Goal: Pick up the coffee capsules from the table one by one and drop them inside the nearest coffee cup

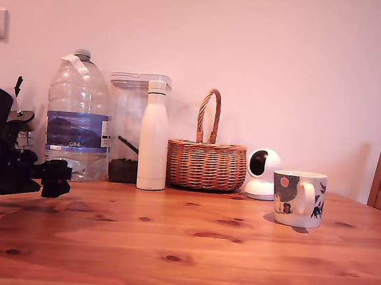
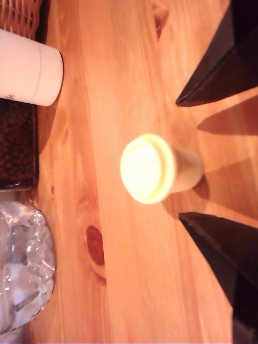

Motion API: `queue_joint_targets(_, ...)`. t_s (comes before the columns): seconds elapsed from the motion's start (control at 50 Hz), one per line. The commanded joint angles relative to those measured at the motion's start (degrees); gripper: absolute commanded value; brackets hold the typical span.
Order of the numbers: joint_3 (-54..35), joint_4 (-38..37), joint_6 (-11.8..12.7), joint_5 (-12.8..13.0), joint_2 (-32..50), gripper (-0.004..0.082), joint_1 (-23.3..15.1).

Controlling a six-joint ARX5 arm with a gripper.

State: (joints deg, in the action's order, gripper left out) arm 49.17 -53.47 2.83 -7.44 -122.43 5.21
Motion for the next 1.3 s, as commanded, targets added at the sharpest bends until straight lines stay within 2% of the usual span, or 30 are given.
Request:
queue_joint_targets(0.0, 0.7, 0.3, 0.0, 0.0, -1.7, 0.0569, -0.2)
queue_joint_targets(0.36, 2.8, 4.0, 0.0, 0.0, -2.1, 0.0553, -0.3)
queue_joint_targets(0.46, 3.5, 4.2, -0.1, -0.1, -2.6, 0.0468, -0.4)
queue_joint_targets(0.62, 3.6, 4.2, -0.1, -0.4, -2.7, 0.0244, -0.5)
queue_joint_targets(0.68, 3.6, 4.2, -0.1, -0.5, -2.7, 0.0187, -0.5)
queue_joint_targets(0.84, 3.6, 4.4, -0.1, -1.1, -2.7, 0.0157, -0.6)
queue_joint_targets(1.0, 3.6, 4.7, -0.3, -1.2, -2.7, 0.0092, -0.6)
queue_joint_targets(1.12, 3.6, 4.7, -1.9, -4.1, -2.7, 0.0092, -0.6)
queue_joint_targets(1.14, 3.6, 4.7, -3.1, -4.9, -2.5, 0.0092, -0.6)
queue_joint_targets(1.2, 3.6, 6.0, -4.3, -6.6, -1.9, 0.0092, -0.6)
queue_joint_targets(1.28, 3.5, 8.5, -4.6, -9.1, -0.5, 0.0092, -0.6)
